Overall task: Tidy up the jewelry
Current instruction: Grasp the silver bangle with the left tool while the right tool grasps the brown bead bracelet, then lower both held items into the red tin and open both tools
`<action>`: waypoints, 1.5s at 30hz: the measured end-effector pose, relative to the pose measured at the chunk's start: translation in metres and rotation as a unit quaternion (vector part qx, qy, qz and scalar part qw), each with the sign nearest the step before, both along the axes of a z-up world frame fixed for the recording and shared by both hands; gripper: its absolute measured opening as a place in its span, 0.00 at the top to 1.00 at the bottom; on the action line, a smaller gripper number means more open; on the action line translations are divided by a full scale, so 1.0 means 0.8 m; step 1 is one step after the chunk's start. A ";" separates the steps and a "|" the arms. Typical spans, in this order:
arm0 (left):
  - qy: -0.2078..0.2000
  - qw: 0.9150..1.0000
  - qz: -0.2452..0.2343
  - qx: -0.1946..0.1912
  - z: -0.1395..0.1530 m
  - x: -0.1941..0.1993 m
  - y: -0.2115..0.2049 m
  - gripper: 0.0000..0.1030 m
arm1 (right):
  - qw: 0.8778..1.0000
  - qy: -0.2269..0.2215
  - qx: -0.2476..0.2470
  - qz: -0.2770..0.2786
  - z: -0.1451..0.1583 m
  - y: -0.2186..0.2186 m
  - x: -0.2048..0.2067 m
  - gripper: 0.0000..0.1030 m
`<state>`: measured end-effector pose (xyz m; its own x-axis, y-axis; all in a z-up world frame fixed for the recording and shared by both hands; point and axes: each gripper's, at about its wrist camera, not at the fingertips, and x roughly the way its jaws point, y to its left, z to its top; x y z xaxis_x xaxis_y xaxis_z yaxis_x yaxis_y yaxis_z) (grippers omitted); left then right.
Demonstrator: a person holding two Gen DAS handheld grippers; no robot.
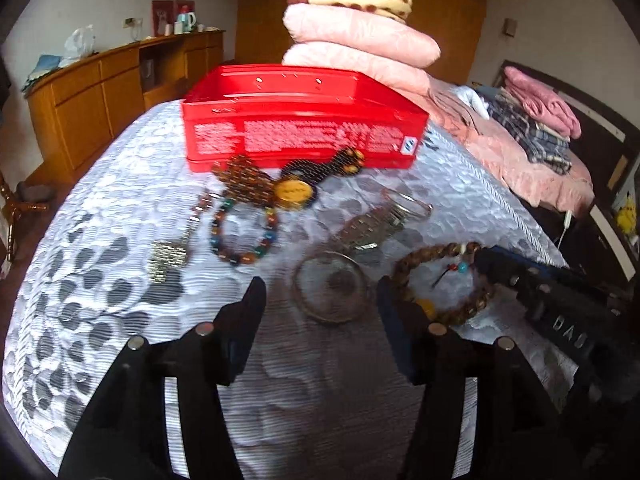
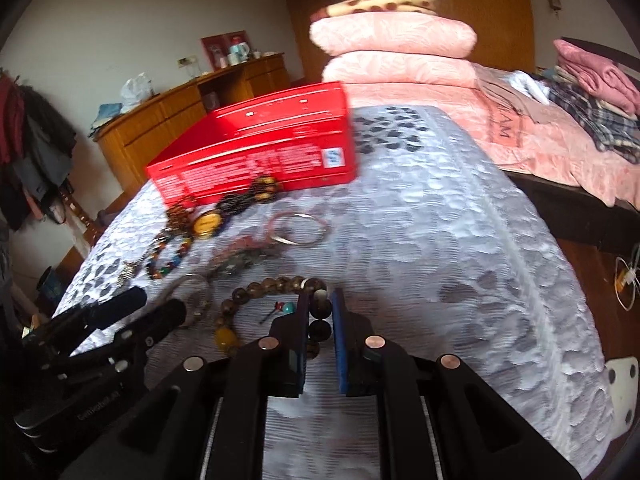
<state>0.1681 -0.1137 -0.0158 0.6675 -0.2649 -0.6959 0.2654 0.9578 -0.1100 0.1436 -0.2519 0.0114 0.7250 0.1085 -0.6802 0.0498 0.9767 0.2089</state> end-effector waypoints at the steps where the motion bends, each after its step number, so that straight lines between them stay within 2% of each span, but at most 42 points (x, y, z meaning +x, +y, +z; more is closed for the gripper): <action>1: 0.003 1.000 -0.001 0.005 -0.002 0.002 -0.004 0.42 | 1.000 0.001 0.002 -0.005 -0.001 -0.006 -0.001 0.89; 6: 0.023 1.000 0.001 0.012 -0.011 0.012 -0.011 0.44 | 1.000 0.003 0.012 -0.010 -0.006 -0.017 0.000 0.89; 9: 0.021 0.999 0.010 0.027 -0.012 0.014 -0.015 0.55 | 1.000 0.002 0.015 -0.004 -0.007 -0.014 0.002 0.89; 11: 0.019 0.999 0.011 0.031 -0.012 0.013 -0.016 0.55 | 1.000 0.002 0.017 -0.002 -0.009 -0.011 0.003 0.89; 17: 0.016 1.000 0.017 0.000 -0.006 0.009 -0.006 0.56 | 1.000 -0.010 0.020 0.004 0.002 -0.008 -0.001 0.89; 24: -0.028 0.999 0.027 -0.008 0.028 0.003 0.011 0.55 | 0.998 -0.038 0.020 0.035 0.041 0.006 0.010 0.89; 32: -0.069 0.997 0.032 -0.010 0.067 0.023 0.018 0.55 | 0.996 -0.072 -0.003 0.046 0.081 0.021 0.035 0.89; 38: -0.096 0.995 0.033 -0.020 0.098 0.048 0.022 0.55 | 0.994 -0.097 -0.009 0.051 0.116 0.019 0.066 0.89; 45: -0.130 0.990 0.044 -0.025 0.141 0.105 0.017 0.55 | 0.990 -0.127 -0.008 0.063 0.155 0.020 0.125 0.89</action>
